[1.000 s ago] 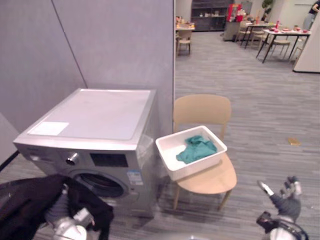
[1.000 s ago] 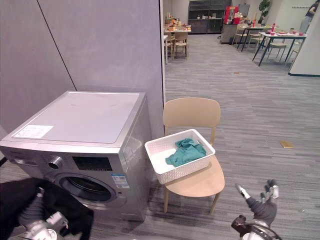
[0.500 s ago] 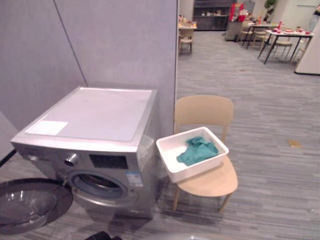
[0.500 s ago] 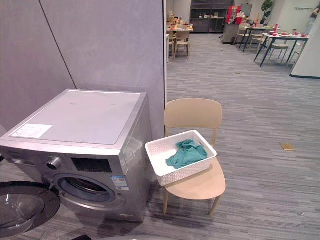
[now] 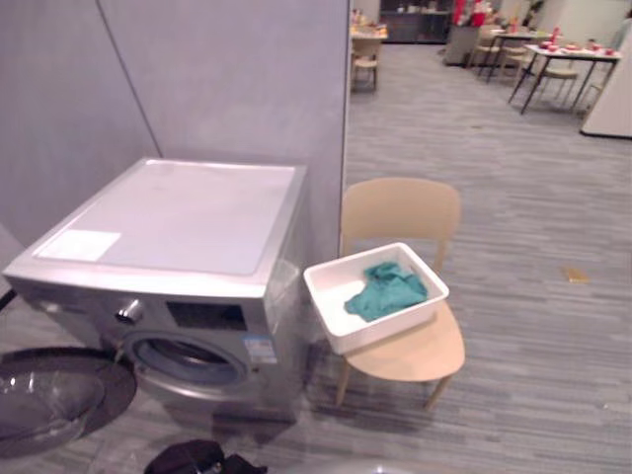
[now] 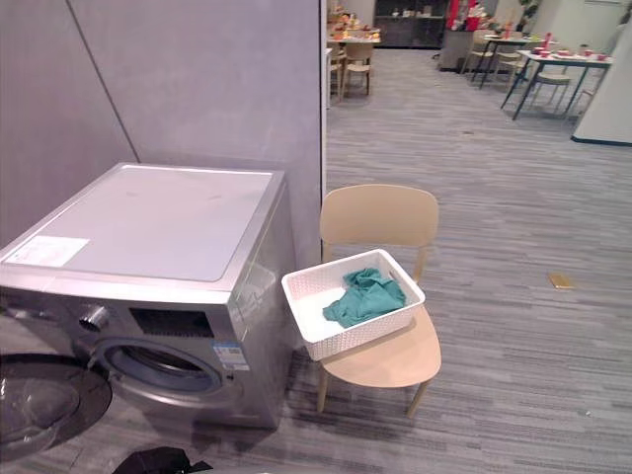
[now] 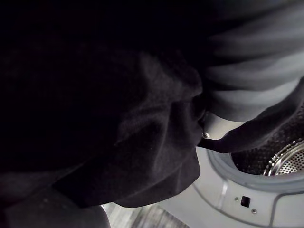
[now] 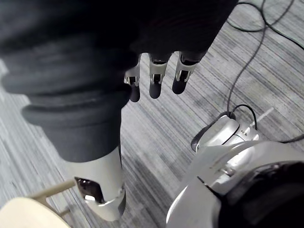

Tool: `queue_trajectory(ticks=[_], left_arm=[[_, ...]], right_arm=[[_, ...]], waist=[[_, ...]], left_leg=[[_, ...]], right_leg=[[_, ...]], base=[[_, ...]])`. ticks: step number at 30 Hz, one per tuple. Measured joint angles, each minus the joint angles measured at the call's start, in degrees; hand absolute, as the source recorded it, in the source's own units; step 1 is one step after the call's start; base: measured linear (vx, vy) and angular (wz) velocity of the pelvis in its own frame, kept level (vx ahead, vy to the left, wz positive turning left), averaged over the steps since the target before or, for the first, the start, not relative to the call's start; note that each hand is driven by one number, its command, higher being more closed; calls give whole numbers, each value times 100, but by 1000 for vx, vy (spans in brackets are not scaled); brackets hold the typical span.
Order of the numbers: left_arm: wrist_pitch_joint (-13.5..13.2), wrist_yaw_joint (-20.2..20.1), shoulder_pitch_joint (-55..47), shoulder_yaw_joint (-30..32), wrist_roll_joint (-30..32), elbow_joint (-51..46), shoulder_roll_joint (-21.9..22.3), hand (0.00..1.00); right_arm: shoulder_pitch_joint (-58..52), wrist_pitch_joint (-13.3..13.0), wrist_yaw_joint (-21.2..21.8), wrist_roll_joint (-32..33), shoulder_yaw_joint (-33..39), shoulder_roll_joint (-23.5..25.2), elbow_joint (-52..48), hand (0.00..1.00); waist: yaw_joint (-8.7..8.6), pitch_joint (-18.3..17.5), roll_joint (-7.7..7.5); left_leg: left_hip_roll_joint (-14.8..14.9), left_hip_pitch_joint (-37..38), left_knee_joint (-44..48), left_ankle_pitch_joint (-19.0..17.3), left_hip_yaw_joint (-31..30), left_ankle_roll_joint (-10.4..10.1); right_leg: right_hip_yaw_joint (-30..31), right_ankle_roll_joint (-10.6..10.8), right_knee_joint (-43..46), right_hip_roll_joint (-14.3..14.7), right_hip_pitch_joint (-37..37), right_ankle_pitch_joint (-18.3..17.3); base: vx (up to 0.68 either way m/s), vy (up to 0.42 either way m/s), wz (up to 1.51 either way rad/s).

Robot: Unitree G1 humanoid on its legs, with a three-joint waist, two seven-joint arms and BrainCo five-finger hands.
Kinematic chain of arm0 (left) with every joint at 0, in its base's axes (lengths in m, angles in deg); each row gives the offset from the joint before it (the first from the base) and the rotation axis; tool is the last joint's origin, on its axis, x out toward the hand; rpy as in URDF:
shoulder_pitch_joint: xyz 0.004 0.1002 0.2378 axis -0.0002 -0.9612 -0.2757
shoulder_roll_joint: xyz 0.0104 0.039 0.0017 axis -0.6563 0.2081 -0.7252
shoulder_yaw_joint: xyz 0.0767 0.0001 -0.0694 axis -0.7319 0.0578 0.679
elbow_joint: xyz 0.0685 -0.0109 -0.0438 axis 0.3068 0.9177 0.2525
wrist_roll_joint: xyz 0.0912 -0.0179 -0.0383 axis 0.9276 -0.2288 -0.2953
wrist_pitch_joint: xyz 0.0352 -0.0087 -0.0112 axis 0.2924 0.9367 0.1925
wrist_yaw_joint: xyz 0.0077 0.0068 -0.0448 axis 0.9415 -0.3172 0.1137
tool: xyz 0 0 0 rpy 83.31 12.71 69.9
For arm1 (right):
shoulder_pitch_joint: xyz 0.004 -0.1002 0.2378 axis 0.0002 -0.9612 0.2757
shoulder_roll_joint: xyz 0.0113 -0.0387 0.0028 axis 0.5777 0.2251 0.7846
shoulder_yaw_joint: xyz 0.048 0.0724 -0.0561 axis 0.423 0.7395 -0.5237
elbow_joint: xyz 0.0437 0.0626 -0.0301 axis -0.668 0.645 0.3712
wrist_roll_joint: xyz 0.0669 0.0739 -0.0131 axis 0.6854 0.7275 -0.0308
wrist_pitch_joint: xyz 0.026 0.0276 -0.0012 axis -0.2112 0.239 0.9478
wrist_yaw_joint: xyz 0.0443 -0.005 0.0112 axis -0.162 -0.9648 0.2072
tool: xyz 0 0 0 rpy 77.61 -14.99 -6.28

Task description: Pick up the laundry basket with both hands and put the clothes into the washing machine.

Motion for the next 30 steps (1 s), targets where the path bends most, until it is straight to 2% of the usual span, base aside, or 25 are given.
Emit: queue_trajectory(ticks=[2, 3, 4, 5, 6, 7, 8, 9, 12, 13, 16, 18, 20, 24, 27, 30], left_arm=[[1, 2, 28, -72, -29, -313, -14, 100], [-14, 8, 45, -215, -53, -579, -28, 100], [-28, 10, 125, -303, -79, -793, 6, 100], [-50, 17, 166, -322, -98, -890, 21, 100], [-45, 16, 252, -344, -101, -960, 9, 100], [-47, 17, 289, -442, -98, -1027, 85, 100], [-51, 18, 278, -510, -97, -1033, 161, 100], [-55, 24, 273, -624, -91, -1011, 188, 100], [-50, 25, 348, -976, -74, -779, 59, 100], [-34, 25, 486, -1134, -66, -550, 43, 100], [13, 23, 627, -1440, -64, -311, -159, 100], [19, 13, 683, -1691, 29, -249, -212, 100], [19, 9, 828, -1941, 52, -233, -294, 100], [17, 13, 887, -2086, 55, -275, -312, 100], [9, 23, 832, -2215, 51, -288, -306, 100], [5, 22, 778, -2229, 51, -291, -305, 100]], right_arm=[[17, 8, 9, -103, -327, -86, -57, 0], [70, 7, 3, -122, -487, -100, -114, 0], [190, 11, -2, -153, -470, -83, -113, 0], [317, 8, -18, -179, -420, -44, -121, 0], [429, 6, -28, -199, -422, -41, -150, 0], [465, 6, -83, -204, -451, -64, -262, 0], [486, 3, -129, -201, -470, -75, -376, 0], [517, 2, -132, -194, -458, -89, -415, 0], [644, -8, -136, -96, -415, -121, -317, 0], [673, -8, -141, -87, -293, -162, -288, 0], [693, 21, -148, -48, -181, -121, -91, 0], [660, 22, -150, -37, -183, -115, -91, 0], [670, 22, -167, -38, -210, -161, -91, 0], [825, 22, -171, -45, -271, -187, -88, 0], [901, 16, -166, -50, -395, -227, -92, 0], [909, 27, -160, -75, -448, -229, -94, 0]], waist=[[4, 75, -73], [-5, 145, -114], [-11, 235, -141], [8, 329, -239], [-33, 407, -221], [-50, 486, -214], [-71, 493, -143], [-90, 487, -99], [-185, 489, -26], [-178, 477, 86], [-169, 429, 7], [-193, 379, 32], [-193, 404, 67], [-151, 455, 109], [-145, 459, 197], [-152, 430, 244]], left_leg=[[-132, -442, 405, -1, -374, -3], [-292, -800, 618, 35, -652, -43], [-316, -1006, 508, 42, -806, -76], [-151, -1054, 547, -5, -322, 20], [99, -1321, 1069, -171, 433, 241], [408, -1483, 1736, -271, 1179, 378], [592, -1459, 2048, -283, 1414, 376], [759, -1312, 2203, -386, 1539, 224], [1035, -946, 1815, -476, 1831, 22], [1078, -871, 1474, -419, 1971, -382], [741, -841, 1200, -296, 1883, -260], [644, -987, 1224, -291, 1778, -202], [671, -1279, 1554, -362, 1675, -52], [689, -1424, 1726, -368, 1642, -43], [738, -1477, 1670, -353, 1643, -40], [726, -1566, 1401, -160, 1627, -51]], right_leg=[[-362, -16, 467, -166, -210, -208], [-732, -49, 777, -307, -398, -369], [-1125, -89, 909, -458, -493, -435], [-1451, -172, 846, -564, -493, -394], [-1761, -171, 869, -703, -476, -388], [-2094, -173, 887, -803, -440, -387], [-2336, -154, 893, -869, -337, -373], [-2583, -139, 927, -974, -219, -365], [-2948, -9, 898, -1096, -78, -292], [-3067, 84, 896, -1108, -101, -243], [-3044, 263, 556, -1192, -64, 46], [-3078, 329, 326, -1172, -65, 209], [-3124, 350, 98, -1077, -65, 348], [-2980, 313, -38, -948, -93, 437], [-2902, 306, -18, -887, -247, 429], [-2875, 342, -25, -845, -413, 412]], base=[[-74, -84, 120], [-99, -66, 172], [-136, -52, 189], [-130, -46, 175], [-118, -22, 166], [-71, -10, 165], [-40, 48, 157], [4, 85, 115], [-32, 175, 95], [-23, 195, 62], [-3, 180, 27], [-6, 172, 21], [-25, 127, 24], [-78, 62, 6], [-120, -26, -7], [-79, -47, 1]])
